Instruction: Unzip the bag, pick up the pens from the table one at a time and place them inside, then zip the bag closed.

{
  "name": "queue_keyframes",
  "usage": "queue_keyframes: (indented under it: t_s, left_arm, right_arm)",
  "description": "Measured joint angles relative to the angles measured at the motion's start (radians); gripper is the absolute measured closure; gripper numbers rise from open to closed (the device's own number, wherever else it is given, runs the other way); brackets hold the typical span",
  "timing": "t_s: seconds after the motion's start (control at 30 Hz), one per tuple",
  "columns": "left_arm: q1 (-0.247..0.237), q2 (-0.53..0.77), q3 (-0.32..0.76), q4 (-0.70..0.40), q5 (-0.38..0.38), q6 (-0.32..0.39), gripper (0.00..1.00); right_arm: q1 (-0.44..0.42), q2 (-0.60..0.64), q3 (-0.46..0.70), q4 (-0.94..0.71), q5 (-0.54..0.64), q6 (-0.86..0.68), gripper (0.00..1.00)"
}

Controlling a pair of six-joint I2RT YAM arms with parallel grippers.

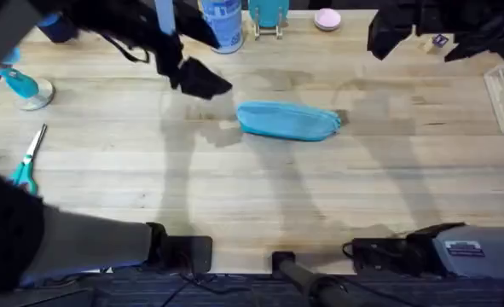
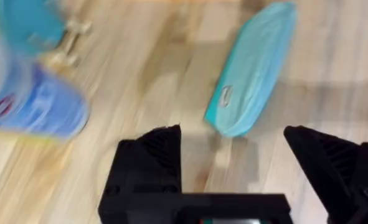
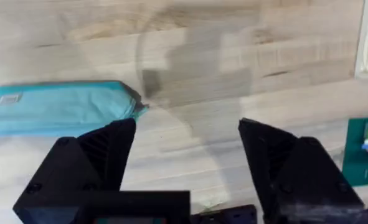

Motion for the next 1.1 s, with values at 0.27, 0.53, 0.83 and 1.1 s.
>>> queue_keyframes:
  t_s: [0.27, 0.53, 0.83, 1.1]
  left_arm:
    - [0.0, -0.129, 0.053, -0.006, -0.285, -0.402, 0.005]
    - [0.0, -0.219, 0.053, -0.049, -0.452, -0.745, 0.005]
    - [0.001, -0.276, 0.054, -0.121, -0.565, -0.9, 0.005]
    - [0.001, -0.288, 0.054, -0.122, -0.575, -0.944, 0.005]
  right_arm:
    - [0.0, -0.101, 0.0, -0.003, -0.049, -0.144, 0.007]
    - [0.0, -0.198, 0.0, -0.048, -0.17, -0.344, 0.006]
    - [0.0, -0.255, 0.0, -0.08, -0.208, -0.432, 0.005]
    - [0.0, -0.259, 0.0, -0.067, -0.21, -0.439, 0.006]
